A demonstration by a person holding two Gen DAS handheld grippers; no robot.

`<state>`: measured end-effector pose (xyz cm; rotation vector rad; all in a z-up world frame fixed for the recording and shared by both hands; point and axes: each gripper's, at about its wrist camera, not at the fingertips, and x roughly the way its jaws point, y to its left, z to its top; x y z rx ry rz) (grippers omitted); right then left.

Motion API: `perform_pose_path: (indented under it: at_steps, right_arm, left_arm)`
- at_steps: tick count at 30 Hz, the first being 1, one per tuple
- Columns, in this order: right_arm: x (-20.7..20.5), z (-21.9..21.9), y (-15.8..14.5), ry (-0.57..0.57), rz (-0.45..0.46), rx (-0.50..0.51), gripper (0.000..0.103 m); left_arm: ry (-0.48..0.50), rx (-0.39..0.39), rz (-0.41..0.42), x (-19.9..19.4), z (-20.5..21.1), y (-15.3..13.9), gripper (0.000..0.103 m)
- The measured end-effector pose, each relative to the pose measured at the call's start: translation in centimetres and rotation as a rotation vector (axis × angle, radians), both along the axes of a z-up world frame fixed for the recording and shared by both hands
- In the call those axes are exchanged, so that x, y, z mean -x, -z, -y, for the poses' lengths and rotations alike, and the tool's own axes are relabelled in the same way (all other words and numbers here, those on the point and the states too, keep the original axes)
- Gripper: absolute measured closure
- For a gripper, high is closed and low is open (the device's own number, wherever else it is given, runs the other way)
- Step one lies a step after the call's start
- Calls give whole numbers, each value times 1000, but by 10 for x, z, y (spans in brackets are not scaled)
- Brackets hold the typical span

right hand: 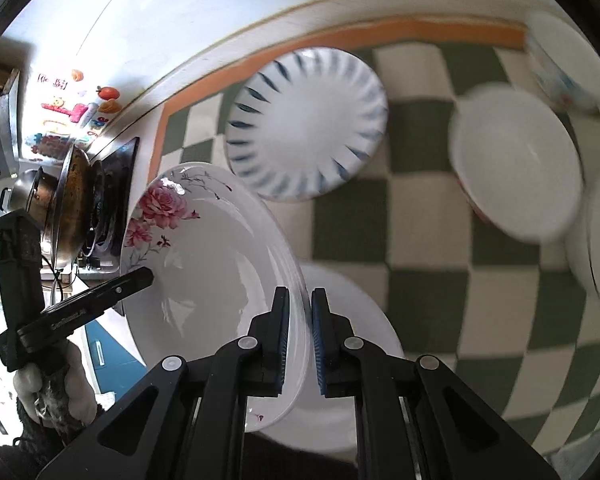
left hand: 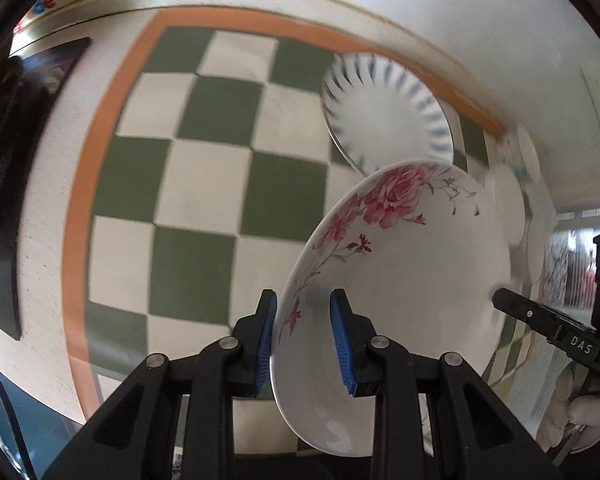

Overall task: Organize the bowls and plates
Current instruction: 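Lift the two stacked plates with both tools, then carry the stacked plates onto the blue-striped plate with both tools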

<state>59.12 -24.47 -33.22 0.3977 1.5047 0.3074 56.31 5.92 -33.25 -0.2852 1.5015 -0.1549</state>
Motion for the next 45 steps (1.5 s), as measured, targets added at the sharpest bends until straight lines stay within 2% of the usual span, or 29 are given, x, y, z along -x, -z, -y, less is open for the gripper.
perform_pose_path:
  at_steps: [6,12,21,33,45]
  right_arm:
    - [38,31,21,57,-53,-15,90]
    - [58,44,41,76,-86,-23,90]
    - [64,50,54,79,-99,-9,90]
    - [59,50,64,89,-135,-2,90]
    - [43,43,77,62,-200,-8,88]
  left_arm:
    - [57,-12,-69,15,24,18,78]
    - [101,-62,-114,18,42,36,78]
    - [116,-94,-154,19,57,50,78]
    - [144,-143,-159,16,80,55,78]
    - [126,-136,-192,25,82,54,78]
